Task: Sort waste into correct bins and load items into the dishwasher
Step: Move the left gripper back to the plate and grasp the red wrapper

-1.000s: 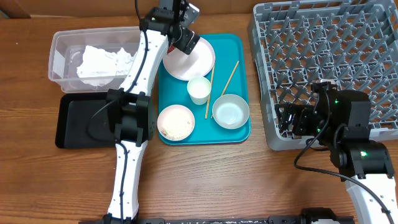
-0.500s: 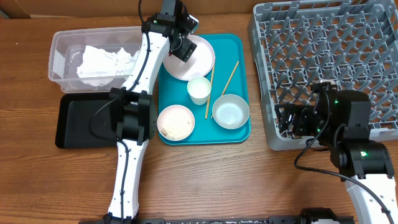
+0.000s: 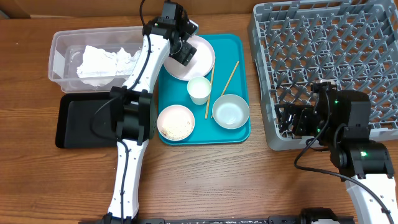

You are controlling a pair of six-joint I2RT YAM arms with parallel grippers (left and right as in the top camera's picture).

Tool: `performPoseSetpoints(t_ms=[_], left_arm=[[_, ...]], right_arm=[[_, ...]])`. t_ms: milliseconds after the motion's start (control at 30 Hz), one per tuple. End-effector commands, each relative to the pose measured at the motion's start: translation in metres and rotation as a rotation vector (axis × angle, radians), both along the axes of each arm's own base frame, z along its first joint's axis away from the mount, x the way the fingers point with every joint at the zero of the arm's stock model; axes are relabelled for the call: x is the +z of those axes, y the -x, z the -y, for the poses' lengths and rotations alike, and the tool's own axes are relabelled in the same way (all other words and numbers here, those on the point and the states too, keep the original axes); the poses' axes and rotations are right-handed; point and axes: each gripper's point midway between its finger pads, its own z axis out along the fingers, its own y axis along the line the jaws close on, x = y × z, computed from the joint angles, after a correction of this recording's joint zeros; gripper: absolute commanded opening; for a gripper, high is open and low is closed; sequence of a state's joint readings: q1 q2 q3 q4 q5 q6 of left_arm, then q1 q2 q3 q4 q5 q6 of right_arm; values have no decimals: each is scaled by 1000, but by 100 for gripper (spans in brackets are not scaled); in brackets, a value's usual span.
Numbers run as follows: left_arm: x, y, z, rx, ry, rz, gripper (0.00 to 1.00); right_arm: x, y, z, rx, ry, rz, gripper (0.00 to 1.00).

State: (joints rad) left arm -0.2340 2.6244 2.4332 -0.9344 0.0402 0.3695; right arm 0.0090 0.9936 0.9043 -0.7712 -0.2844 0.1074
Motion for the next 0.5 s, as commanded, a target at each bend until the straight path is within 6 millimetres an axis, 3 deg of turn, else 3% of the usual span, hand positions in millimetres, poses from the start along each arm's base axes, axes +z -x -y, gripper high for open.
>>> performPoseSetpoints(t_ms=[0, 167, 467], left_arm=[[-15, 2, 0, -2, -4, -23, 79], [-17, 3, 0, -2, -5, -26, 68], [-38, 4, -8, 27, -44, -37, 69]], right_arm=[[13, -3, -2, 12, -2, 35, 100], [13, -3, -2, 12, -2, 35, 100], [12, -3, -2, 12, -2, 32, 100]])
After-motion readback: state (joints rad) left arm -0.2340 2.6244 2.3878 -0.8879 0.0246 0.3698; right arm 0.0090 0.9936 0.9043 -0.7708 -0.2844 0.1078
